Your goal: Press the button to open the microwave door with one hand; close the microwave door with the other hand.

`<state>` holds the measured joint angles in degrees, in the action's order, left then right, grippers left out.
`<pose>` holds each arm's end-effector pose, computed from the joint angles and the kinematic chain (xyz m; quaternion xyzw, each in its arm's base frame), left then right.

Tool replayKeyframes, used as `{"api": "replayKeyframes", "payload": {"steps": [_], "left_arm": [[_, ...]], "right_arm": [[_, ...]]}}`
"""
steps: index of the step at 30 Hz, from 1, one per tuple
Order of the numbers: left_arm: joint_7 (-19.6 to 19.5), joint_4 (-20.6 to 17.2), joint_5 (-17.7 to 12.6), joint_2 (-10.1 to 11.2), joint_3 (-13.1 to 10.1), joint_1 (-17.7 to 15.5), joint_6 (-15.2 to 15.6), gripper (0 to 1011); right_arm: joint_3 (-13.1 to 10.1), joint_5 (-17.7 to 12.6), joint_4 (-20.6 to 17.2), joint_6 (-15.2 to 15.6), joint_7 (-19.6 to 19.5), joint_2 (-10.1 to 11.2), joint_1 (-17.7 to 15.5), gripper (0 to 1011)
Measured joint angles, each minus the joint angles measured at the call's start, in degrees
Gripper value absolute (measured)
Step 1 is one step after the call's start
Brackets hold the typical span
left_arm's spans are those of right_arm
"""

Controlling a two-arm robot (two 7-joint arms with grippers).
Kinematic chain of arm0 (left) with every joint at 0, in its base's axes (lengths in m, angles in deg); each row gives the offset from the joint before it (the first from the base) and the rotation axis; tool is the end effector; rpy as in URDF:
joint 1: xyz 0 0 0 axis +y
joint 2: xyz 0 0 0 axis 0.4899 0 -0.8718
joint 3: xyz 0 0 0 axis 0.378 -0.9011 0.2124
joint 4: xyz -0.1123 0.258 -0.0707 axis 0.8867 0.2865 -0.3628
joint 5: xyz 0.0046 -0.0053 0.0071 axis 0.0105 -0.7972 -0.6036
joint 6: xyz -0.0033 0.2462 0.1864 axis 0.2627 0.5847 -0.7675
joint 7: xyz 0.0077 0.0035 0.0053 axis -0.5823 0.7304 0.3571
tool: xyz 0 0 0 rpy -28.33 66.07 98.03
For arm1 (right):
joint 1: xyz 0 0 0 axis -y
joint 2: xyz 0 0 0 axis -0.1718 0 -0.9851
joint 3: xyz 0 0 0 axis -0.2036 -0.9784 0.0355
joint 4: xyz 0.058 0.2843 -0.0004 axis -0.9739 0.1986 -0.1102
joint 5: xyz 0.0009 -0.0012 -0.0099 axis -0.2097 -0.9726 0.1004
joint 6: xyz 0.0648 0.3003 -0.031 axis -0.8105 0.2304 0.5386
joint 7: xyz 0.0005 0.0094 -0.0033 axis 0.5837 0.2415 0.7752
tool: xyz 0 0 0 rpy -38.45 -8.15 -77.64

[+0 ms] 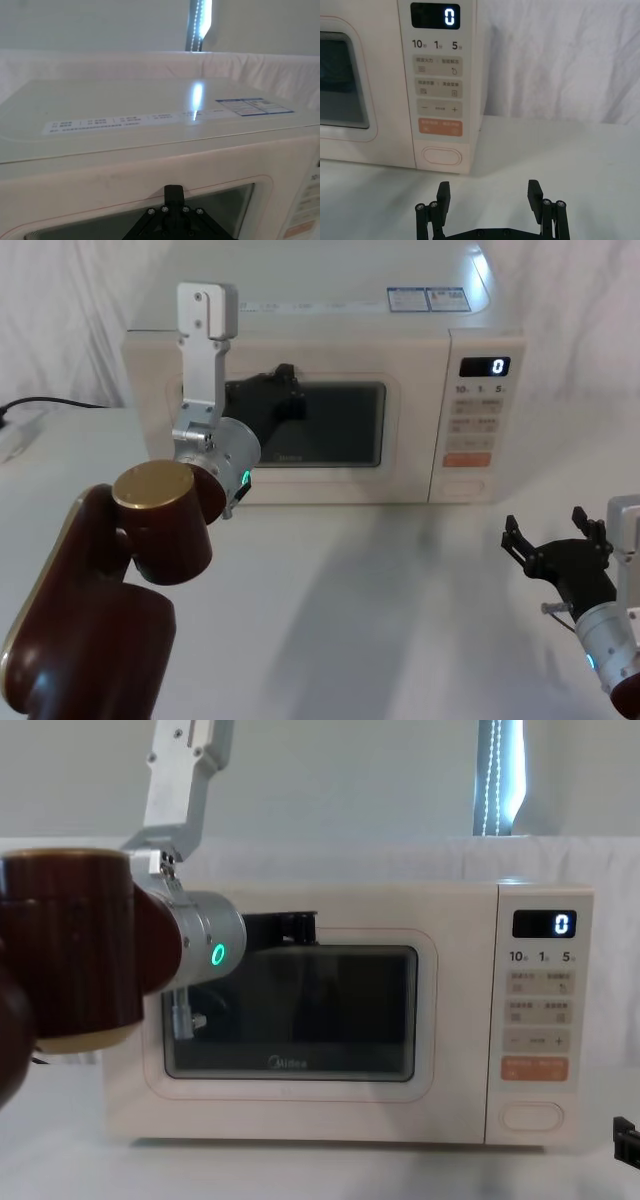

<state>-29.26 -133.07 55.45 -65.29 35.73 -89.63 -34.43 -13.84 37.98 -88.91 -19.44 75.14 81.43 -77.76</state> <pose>0.4474 -0.0783 -0.1633 -0.0068 0.0224 0.5678 0.8228 0.3396 -0.0068 -0.3128 -0.0107 -0.0177 -0.6710 0.7412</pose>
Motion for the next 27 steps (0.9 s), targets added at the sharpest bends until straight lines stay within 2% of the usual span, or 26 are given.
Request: {"api": "replayKeyframes", "payload": {"steps": [5, 7, 9, 13, 20, 23, 27], "left_arm": [[-1.21, -3.29, 0.30, 0.96, -0.36, 1.64, 1.49, 0], [-2.04, -6.73, 0.71, 1.98, -0.49, 3.32, 2.85, 0], [-2.21, -7.67, 0.82, 2.29, -0.49, 3.81, 3.15, 0], [-3.34, -13.66, 1.78, 4.50, -0.02, 7.12, 4.52, 0], [-4.53, -20.01, 2.97, 7.65, 1.13, 11.20, 4.81, 0], [-5.06, -23.17, 3.41, 9.93, 1.80, 13.86, 4.28, 0], [-5.35, -25.64, 3.98, 11.78, 2.79, 16.46, 3.22, 0]], "right_arm": [[-0.01, 0.00, 0.00, 0.00, 0.00, 0.00, 0.00, 1002], [0.00, 0.00, 0.00, 0.00, 0.00, 0.00, 0.00, 1002], [0.00, 0.00, 0.00, 0.00, 0.00, 0.00, 0.00, 1002], [0.00, 0.00, 0.00, 0.00, 0.00, 0.00, 0.00, 1002], [0.00, 0.00, 0.00, 0.00, 0.00, 0.00, 0.00, 1002], [0.00, 0.00, 0.00, 0.00, 0.00, 0.00, 0.00, 1002], [0.00, 0.00, 0.00, 0.00, 0.00, 0.00, 0.00, 1002]]}}
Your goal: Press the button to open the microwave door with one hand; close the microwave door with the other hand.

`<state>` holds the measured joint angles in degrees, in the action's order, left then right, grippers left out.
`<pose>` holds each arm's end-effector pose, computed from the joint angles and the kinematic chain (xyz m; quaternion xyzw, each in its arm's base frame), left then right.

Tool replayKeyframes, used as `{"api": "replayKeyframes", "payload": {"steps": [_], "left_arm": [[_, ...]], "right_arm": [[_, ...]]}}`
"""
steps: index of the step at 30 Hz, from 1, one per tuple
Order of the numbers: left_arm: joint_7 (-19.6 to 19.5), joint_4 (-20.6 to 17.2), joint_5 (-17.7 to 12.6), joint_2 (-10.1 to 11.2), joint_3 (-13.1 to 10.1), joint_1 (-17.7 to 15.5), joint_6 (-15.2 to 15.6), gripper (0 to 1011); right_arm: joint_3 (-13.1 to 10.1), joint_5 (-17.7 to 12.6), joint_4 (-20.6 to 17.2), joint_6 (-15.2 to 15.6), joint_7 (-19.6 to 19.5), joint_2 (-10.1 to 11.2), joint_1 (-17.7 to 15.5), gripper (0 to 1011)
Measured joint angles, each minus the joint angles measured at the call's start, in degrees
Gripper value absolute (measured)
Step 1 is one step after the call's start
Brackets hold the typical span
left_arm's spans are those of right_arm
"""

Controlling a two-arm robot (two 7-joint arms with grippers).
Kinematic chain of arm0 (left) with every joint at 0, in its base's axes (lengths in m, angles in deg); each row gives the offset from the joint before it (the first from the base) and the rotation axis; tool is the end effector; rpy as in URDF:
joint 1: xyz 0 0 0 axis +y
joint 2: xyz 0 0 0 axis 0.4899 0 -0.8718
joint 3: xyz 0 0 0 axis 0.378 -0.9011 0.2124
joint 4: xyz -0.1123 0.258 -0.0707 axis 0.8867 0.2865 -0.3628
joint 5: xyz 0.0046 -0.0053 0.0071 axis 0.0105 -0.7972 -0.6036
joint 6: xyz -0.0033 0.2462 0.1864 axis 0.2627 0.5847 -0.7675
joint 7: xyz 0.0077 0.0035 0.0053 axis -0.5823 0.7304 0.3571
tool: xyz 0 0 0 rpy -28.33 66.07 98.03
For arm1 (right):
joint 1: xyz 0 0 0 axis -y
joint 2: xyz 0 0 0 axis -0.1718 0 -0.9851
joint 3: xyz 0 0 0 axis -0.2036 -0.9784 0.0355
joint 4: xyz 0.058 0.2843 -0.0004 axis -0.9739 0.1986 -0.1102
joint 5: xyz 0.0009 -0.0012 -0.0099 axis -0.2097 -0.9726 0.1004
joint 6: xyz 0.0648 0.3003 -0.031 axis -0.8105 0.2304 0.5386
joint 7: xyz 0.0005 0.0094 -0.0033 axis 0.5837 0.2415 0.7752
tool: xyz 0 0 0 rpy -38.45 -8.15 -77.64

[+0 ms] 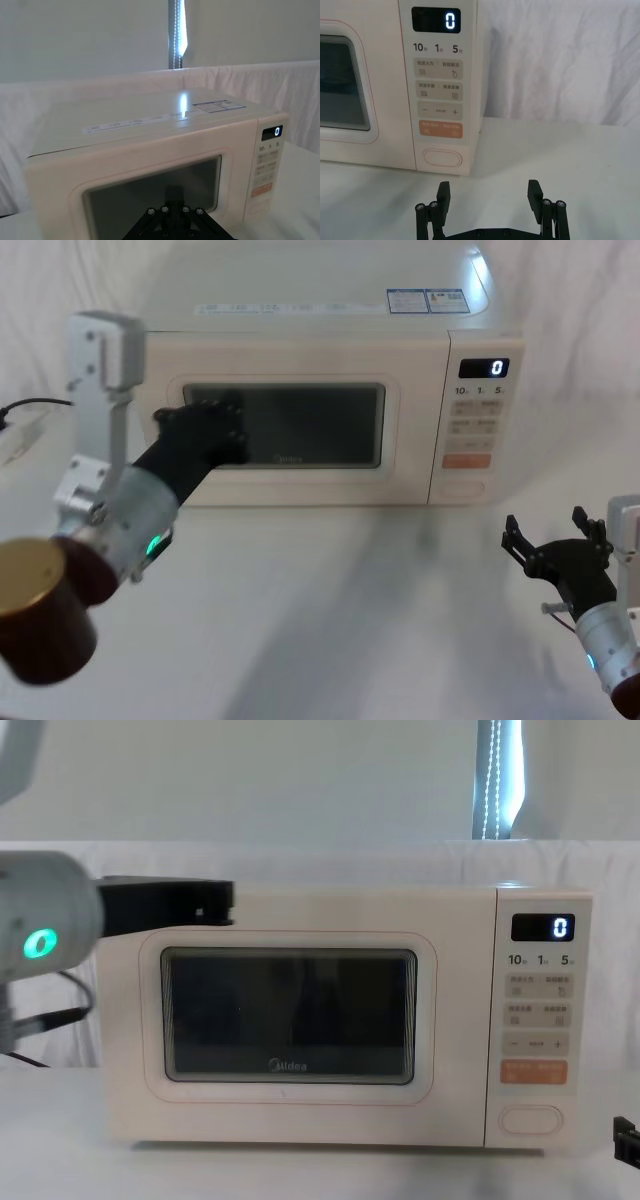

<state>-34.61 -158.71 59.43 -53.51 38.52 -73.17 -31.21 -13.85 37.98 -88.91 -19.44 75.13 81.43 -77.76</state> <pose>0.3571 -0.0150 -0.1531 -0.0084 -0.0275 0.5382 0.8423 0.3396 -0.0068 -0.3128 -0.0107 -0.0177 -0.6711 0.7410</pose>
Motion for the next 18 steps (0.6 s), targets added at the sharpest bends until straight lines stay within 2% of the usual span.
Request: {"api": "replayKeyframes", "payload": {"steps": [12, 18], "left_arm": [[0.14, -5.52, 2.45, 4.19, 3.98, 8.61, -3.72, 0], [0.89, -6.57, 3.37, 5.03, 5.69, 12.91, -5.66, 2]], "right_arm": [[0.00, 0.00, 0.00, 0.00, 0.00, 0.00, 0.00, 1002], [0.00, 0.00, 0.00, 0.00, 0.00, 0.00, 0.00, 1002]]}}
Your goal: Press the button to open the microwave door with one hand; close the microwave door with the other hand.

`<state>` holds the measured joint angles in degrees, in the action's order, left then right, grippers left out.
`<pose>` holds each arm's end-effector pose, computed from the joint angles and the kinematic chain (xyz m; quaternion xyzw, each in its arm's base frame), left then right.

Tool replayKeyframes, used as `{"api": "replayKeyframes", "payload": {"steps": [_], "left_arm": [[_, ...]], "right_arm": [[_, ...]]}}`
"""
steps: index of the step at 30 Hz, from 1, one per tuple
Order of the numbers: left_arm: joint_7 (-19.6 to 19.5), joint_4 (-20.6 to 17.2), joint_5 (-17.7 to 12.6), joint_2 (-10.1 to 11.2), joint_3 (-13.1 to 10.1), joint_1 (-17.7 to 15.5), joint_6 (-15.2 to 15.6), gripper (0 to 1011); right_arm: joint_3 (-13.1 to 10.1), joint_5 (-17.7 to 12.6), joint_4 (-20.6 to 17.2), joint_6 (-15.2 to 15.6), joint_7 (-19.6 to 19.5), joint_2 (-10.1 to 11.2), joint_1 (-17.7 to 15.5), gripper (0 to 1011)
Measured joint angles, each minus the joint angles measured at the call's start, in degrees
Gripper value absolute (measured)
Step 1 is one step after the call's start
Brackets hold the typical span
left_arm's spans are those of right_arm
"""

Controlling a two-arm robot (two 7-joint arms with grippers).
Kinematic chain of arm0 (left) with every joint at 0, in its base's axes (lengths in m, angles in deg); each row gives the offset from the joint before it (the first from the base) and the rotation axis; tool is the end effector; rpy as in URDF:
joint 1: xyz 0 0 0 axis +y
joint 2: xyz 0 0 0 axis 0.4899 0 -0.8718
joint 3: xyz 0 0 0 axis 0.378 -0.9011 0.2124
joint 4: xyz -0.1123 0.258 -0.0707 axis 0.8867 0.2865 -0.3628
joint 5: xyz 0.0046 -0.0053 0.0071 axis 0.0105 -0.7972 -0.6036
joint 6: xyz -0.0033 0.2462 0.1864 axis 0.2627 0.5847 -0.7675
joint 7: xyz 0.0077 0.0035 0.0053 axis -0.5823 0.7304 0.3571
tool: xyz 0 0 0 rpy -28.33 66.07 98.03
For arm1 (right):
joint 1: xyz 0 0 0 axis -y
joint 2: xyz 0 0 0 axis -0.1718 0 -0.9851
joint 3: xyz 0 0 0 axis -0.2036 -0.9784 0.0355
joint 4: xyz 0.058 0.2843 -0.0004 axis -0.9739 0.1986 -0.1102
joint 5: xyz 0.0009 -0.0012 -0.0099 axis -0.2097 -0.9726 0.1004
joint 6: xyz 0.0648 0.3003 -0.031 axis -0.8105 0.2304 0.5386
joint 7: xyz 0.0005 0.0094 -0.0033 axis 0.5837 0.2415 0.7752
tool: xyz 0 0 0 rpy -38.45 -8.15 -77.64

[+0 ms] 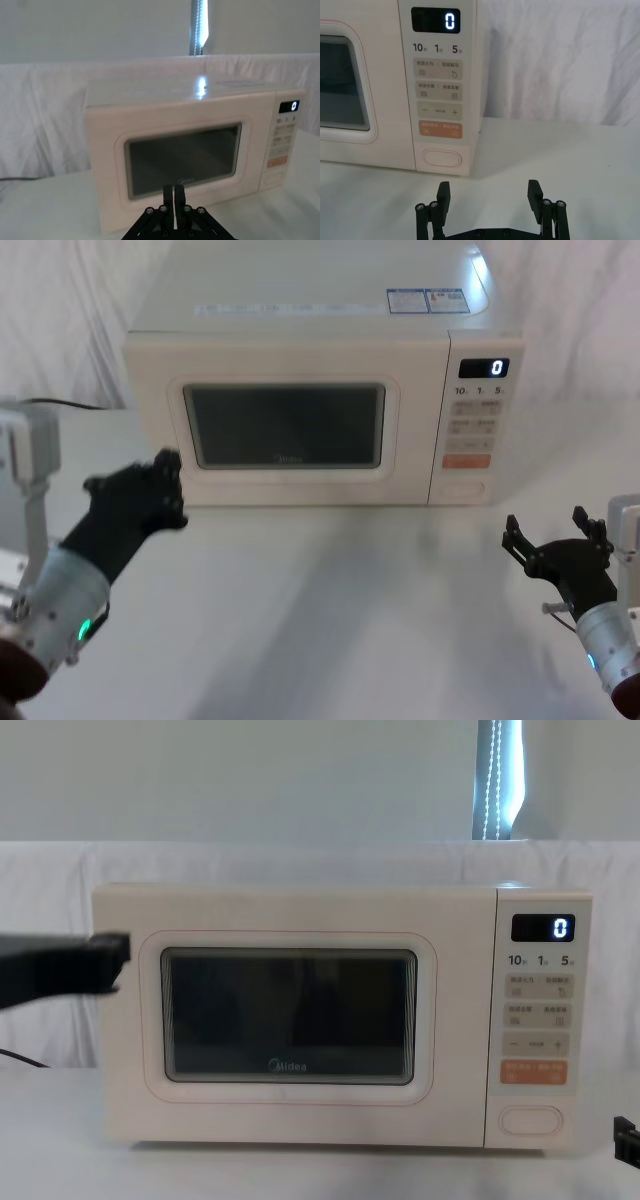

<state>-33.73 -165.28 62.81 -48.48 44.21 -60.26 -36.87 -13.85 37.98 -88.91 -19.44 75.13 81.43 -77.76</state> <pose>0.3082 0.0263 -0.1859 -0.0096 -0.0229 0.5669 0.8234 0.3396 -0.0068 -0.3128 -0.0107 -0.0177 -0.6711 0.7410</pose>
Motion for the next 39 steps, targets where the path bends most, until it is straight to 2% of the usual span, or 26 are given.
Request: {"api": "replayKeyframes", "payload": {"steps": [3, 9, 17, 26, 33, 39], "left_arm": [[0.44, -0.29, 0.56, 0.37, 0.99, 2.72, -1.45, 82], [1.52, -0.25, 0.73, 0.55, 2.28, 5.59, -3.20, 241], [3.21, 1.02, -1.05, 0.52, 3.75, 8.90, -6.48, 500], [4.04, 3.10, -2.54, -0.75, 5.56, 10.43, -8.91, 799], [4.11, 4.77, -2.89, -1.86, 6.46, 10.56, -9.90, 984], [4.28, 6.24, -2.93, -2.90, 7.17, 10.29, -10.34, 1001]], "right_arm": [[-0.01, 0.00, 0.00, 0.00, 0.00, 0.00, 0.00, 1002], [0.00, 0.00, 0.00, 0.00, 0.00, 0.00, 0.00, 1002], [0.00, 0.00, 0.00, 0.00, 0.00, 0.00, 0.00, 1002], [0.00, 0.00, 0.00, 0.00, 0.00, 0.00, 0.00, 1002], [0.00, 0.00, 0.00, 0.00, 0.00, 0.00, 0.00, 1002], [0.00, 0.00, 0.00, 0.00, 0.00, 0.00, 0.00, 1002]]}}
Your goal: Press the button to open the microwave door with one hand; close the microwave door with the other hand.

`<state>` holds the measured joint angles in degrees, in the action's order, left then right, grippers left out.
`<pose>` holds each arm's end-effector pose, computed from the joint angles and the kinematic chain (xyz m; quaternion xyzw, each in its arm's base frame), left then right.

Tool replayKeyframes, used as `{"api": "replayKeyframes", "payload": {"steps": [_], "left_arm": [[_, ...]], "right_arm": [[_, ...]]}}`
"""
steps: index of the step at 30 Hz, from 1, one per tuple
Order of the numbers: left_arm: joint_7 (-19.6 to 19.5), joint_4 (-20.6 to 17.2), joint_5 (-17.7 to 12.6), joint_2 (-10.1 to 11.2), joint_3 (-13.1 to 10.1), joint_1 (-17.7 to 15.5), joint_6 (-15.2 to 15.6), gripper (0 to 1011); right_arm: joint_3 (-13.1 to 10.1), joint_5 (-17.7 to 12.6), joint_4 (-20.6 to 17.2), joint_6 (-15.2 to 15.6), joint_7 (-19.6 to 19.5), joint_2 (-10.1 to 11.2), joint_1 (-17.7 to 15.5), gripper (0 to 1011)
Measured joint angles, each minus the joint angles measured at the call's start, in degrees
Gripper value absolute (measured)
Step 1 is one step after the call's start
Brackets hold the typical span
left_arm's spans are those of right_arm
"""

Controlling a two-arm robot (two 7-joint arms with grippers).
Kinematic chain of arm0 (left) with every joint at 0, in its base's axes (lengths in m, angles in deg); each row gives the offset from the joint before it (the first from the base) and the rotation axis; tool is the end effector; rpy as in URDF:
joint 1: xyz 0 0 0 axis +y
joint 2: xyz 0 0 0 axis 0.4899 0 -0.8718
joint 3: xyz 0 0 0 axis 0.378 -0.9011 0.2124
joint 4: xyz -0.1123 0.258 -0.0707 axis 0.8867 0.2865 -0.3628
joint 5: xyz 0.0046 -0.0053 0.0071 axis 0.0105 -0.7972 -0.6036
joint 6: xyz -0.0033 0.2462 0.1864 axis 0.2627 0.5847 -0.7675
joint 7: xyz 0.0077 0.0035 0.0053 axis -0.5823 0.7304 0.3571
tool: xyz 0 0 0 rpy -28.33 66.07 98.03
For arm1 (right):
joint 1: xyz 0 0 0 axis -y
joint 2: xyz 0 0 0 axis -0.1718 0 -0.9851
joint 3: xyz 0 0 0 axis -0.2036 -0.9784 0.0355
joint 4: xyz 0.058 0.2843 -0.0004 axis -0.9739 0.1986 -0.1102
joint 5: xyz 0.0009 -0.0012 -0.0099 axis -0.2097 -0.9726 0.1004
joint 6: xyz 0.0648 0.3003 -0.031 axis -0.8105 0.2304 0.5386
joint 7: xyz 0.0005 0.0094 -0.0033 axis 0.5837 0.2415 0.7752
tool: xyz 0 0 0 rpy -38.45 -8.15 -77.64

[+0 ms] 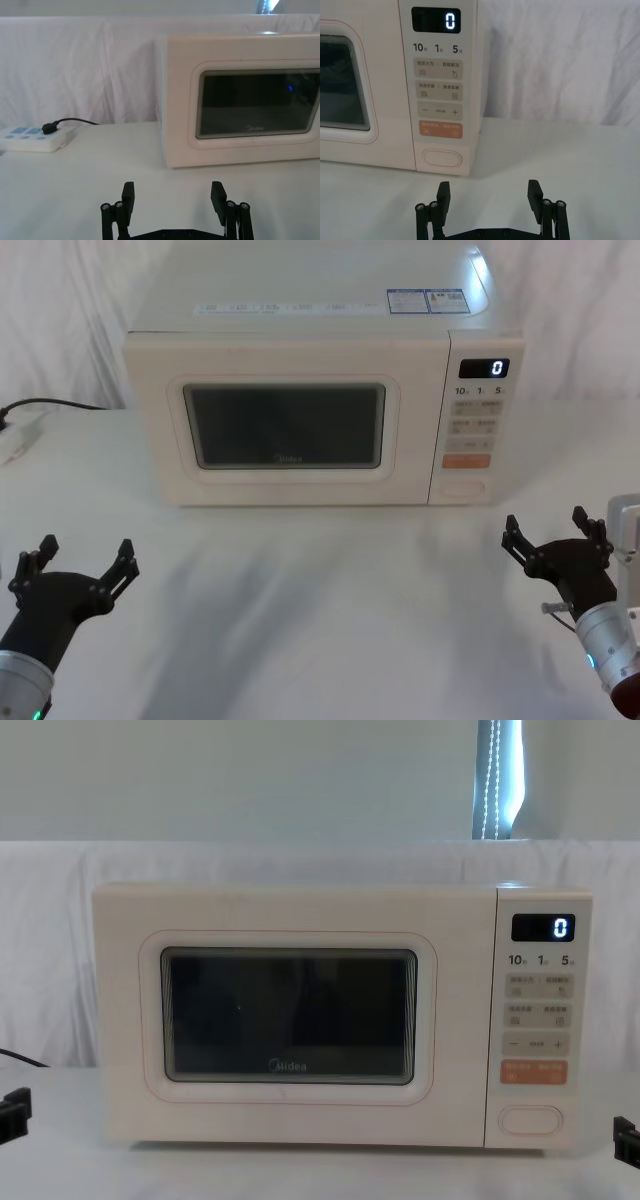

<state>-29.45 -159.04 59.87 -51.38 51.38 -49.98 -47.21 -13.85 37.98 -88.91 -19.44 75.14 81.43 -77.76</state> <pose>0.2760 0.0628 -0.2624 0.0115 0.0047 0.6600 0.7512 0.3396 -0.0068 -0.3128 -0.0107 -0.0177 -0.6711 0.7411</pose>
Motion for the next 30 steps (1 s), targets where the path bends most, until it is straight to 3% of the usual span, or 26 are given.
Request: {"api": "replayKeyframes", "payload": {"steps": [30], "left_arm": [[0.01, 0.12, 0.01, -0.04, -0.01, -0.05, -0.02, 1001]], "right_arm": [[0.00, 0.00, 0.00, 0.00, 0.00, 0.00, 0.00, 1002]]}}
